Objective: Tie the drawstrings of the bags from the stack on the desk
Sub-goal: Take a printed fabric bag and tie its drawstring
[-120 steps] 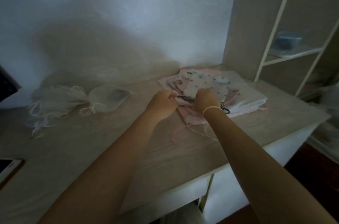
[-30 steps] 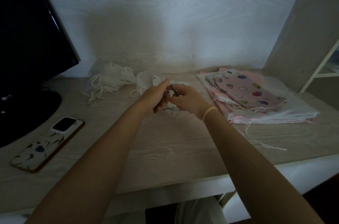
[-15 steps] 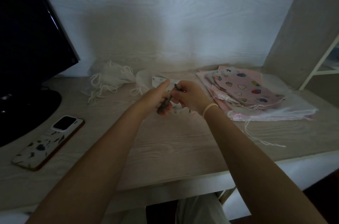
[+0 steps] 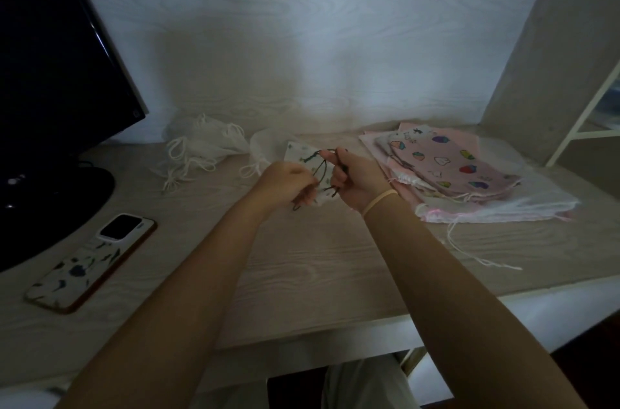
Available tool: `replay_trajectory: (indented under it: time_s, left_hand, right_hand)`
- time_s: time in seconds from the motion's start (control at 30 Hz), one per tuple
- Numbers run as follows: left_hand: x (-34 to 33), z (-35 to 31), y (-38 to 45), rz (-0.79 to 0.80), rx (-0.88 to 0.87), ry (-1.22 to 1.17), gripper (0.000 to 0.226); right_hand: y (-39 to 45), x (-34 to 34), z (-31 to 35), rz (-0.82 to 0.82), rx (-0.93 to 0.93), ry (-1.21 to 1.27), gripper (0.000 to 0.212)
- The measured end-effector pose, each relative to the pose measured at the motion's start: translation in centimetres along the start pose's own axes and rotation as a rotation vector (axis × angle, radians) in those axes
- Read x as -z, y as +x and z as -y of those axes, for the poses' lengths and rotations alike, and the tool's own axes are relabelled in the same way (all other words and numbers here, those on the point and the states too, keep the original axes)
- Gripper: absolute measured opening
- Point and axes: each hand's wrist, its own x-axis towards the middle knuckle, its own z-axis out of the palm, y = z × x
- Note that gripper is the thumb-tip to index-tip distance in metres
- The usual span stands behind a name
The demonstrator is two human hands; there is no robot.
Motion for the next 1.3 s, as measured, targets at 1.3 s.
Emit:
replay_trajectory:
  time_s: [1.3]
  left_hand:
    - [1.7,1.9,0.8,-0.219,-0.112,0.398,0.019]
  right_hand:
    - [0.1,-3.0,0.6,0.179,-0.059,-1.786,0.027]
